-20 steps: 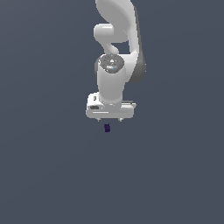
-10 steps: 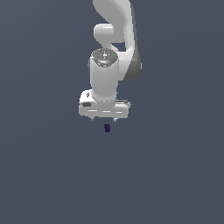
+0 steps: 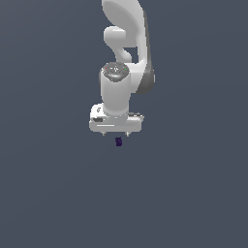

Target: Pick up the object and move it to a goal position.

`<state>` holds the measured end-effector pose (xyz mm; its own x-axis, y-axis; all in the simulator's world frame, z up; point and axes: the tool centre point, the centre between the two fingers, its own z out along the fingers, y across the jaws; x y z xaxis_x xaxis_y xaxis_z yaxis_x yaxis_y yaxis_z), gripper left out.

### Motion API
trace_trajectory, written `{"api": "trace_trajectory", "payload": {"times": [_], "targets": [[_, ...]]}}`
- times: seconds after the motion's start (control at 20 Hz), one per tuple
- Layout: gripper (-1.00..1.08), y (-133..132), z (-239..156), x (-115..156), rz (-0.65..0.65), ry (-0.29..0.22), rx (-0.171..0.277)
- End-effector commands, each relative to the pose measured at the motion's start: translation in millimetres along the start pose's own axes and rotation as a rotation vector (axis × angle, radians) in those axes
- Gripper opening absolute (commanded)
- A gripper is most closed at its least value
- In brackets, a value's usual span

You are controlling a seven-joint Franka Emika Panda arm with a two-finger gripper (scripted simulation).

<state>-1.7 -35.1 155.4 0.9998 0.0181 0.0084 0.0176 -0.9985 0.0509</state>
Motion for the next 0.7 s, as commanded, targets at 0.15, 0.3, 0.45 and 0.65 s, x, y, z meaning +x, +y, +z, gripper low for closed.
{"api": "trace_trajectory", "payload": {"times": [0.15,0.3,0.45,0.65], "targets": [[1.00,-4.4,33.9,-14.1,-0.067,-0.003,0.020],[1.00,-7.1,53.0,-23.5,-0.106,-0.004,0.032],[1.00,-9.3,67.1,-31.2,-0.135,-0.004,0.041],[1.00,-11.1,78.6,-38.1,-0.159,-0.004,0.049]]}}
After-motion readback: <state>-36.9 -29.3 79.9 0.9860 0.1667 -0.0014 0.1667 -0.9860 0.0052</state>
